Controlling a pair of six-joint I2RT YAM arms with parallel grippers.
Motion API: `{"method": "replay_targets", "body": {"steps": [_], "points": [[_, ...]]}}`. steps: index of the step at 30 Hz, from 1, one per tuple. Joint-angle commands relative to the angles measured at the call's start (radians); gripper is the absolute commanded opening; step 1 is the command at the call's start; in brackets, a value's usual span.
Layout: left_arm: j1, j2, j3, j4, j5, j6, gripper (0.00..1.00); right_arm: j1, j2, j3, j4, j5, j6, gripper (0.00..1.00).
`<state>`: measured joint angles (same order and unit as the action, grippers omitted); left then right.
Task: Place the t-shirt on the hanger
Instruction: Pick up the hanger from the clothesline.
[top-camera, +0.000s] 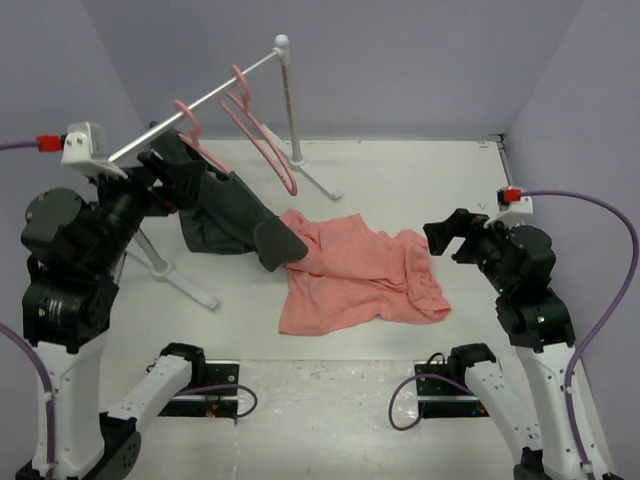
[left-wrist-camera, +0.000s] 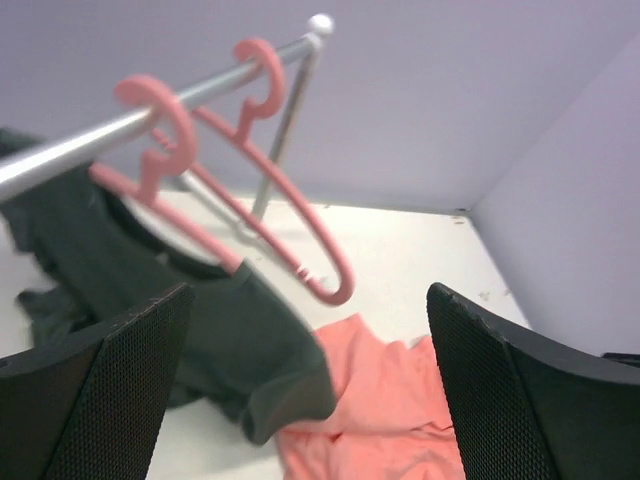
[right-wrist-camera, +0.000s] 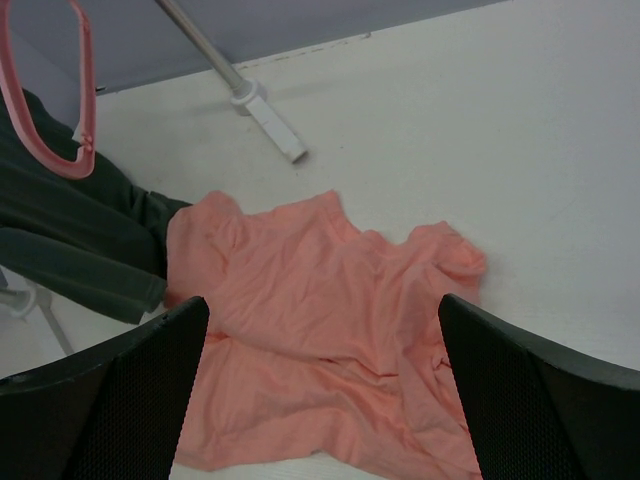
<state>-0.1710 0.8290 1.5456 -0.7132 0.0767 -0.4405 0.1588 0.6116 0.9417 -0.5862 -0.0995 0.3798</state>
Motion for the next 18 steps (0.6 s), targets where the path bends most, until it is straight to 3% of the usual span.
{"method": "replay_targets", "body": {"steps": [1, 3, 5, 6, 8, 10, 12, 16, 18], "points": [[-0.081, 0.222, 0.174, 0.003, 0.042, -0.020, 1.00, 0.004, 0.082, 0.025, 0.032, -0.016, -0.005, 0.99], [-0.238, 0.367, 0.312, -0.056, -0.188, 0.006, 1.00, 0.004, 0.116, 0.047, 0.009, 0.003, -0.004, 0.99], [-0.447, 0.573, 0.483, -0.169, -0.581, 0.027, 1.00, 0.004, 0.130, 0.041, 0.023, -0.018, -0.004, 0.99], [-0.517, 0.664, 0.553, -0.221, -0.653, 0.031, 1.00, 0.004, 0.134, 0.039, 0.029, -0.022, -0.004, 0.99], [-0.567, 0.892, 0.761, -0.382, -0.878, -0.030, 1.00, 0.004, 0.145, 0.036, 0.029, -0.025, -0.004, 0.99], [-0.567, 0.970, 0.818, -0.438, -0.971, -0.068, 1.00, 0.002, 0.149, 0.037, 0.022, -0.016, -0.006, 0.99], [-0.563, 0.998, 0.777, -0.413, -1.054, -0.092, 1.00, 0.002, 0.146, 0.033, 0.017, -0.022, -0.011, 0.99], [-0.531, 1.004, 0.655, -0.335, -1.032, -0.128, 0.97, 0.002, 0.140, 0.028, 0.020, -0.028, -0.013, 0.99], [-0.498, 1.036, 0.638, -0.337, -1.007, -0.145, 0.89, 0.002, 0.141, 0.029, 0.022, -0.033, -0.013, 0.99]]}}
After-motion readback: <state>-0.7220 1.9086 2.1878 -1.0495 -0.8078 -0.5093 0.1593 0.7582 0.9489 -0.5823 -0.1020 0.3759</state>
